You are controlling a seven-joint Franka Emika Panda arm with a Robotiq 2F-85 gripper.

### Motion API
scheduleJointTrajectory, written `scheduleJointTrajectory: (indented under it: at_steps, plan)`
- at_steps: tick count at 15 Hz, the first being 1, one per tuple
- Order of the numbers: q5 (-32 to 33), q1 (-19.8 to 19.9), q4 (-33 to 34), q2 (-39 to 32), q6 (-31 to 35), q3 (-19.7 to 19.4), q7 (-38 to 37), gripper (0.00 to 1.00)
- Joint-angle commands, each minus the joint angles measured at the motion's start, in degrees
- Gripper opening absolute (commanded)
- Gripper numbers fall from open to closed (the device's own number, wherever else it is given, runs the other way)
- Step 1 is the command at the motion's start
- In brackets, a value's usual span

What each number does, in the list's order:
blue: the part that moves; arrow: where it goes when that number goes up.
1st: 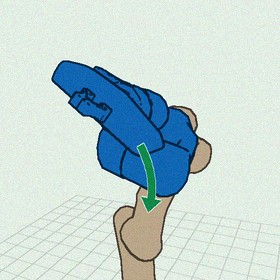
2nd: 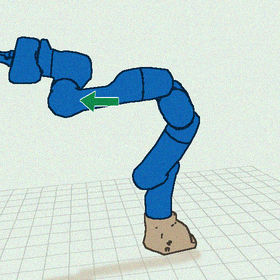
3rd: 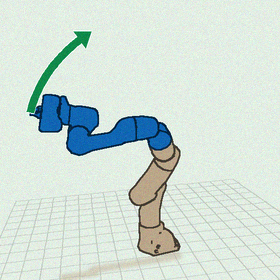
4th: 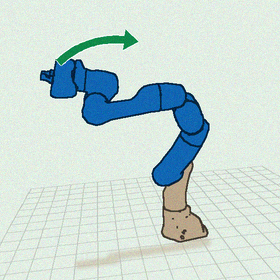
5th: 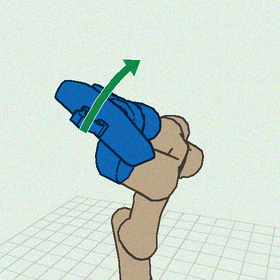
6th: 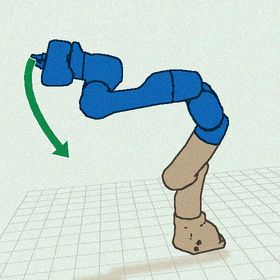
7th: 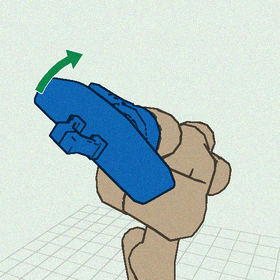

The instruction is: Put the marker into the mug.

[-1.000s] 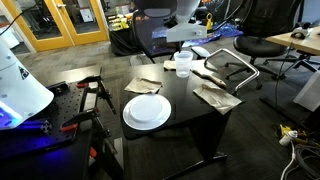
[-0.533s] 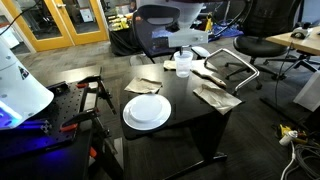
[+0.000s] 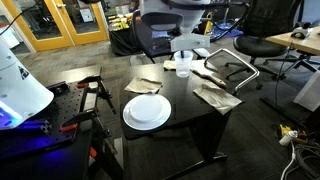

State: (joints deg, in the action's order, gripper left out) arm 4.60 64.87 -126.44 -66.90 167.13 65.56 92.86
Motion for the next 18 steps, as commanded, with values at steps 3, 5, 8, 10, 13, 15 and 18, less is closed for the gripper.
scheduleJointTrajectory:
  at_steps: [3, 5, 8, 10, 13, 15, 18]
  plan:
    - [1.3, -2.0, 2.3, -1.0, -0.2, -1.6, -0.6, 0.03]
    - [1.1, -2.8, 2.7, -0.5, 0.5, -2.6, -1.2, 0.03]
    - [0.8, -4.0, 3.5, -0.1, 0.9, -3.9, -1.6, 0.03]
    - [0.7, -4.5, 4.0, 0.1, 0.8, -4.5, -1.8, 0.03]
    - [0.4, -5.6, 4.7, 0.4, 0.9, -5.3, -2.1, 0.25]
    - [0.4, -6.0, 4.9, 0.7, 1.1, -5.5, -2.2, 0.44]
    - [0.3, -6.3, 4.8, 1.1, 1.3, -5.4, -2.3, 0.67]
